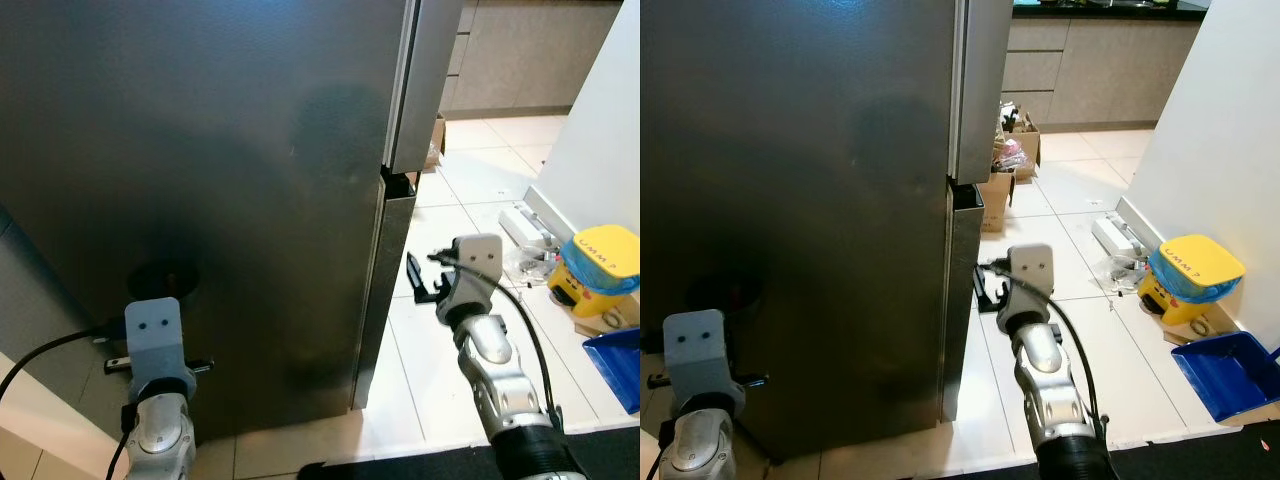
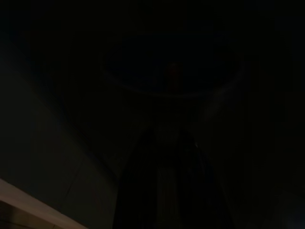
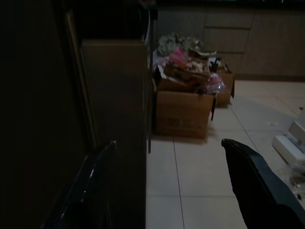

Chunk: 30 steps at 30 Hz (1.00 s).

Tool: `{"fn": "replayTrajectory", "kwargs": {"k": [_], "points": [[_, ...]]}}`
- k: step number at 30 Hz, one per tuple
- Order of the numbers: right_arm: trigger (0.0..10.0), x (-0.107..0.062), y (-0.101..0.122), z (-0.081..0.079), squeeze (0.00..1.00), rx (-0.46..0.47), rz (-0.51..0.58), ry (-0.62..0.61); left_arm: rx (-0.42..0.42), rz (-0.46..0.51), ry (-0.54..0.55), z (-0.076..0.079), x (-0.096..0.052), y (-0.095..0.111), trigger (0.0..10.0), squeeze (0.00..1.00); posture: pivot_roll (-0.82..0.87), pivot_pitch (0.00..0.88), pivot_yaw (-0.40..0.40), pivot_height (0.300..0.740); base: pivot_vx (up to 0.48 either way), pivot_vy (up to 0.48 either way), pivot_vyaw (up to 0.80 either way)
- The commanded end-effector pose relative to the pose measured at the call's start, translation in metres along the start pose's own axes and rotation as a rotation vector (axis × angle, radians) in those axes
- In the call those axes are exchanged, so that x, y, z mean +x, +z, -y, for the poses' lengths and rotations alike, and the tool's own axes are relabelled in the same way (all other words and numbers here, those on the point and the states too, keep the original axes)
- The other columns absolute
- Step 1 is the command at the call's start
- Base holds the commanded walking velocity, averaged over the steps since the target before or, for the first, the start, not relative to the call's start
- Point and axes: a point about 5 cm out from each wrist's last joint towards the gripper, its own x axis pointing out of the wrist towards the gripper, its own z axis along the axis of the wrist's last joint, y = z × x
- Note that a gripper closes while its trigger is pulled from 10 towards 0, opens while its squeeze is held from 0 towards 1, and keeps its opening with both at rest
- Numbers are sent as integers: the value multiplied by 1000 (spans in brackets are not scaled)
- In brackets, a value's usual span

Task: Restocking fridge

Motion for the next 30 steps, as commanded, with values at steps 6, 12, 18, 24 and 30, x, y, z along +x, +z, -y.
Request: {"fn": "replayTrajectory", "kwargs": {"k": [6,12,18,24,30], "points": [[0,5,-2,-12,0,15,8,36,27,-4,-9,-1,1,-1,10000,0,-65,88,19,740,0,0,0],[0,12,-2,-7,0,36,0,29,28,-1,-11,-1,3,0,10000,0,-60,88,20,740,0,0,0],[0,21,0,-5,0,60,-28,95,31,1,-8,-1,2,1,10000,0,-47,95,22,740,0,0,0],[6235,26,3,-14,0,51,-46,223,30,2,0,-3,1,2,10000,0,-30,106,15,740,0,0,0],[10000,31,6,-18,0,49,-44,256,31,1,0,-3,0,2,10000,0,-28,113,17,740,0,0,0]]}}
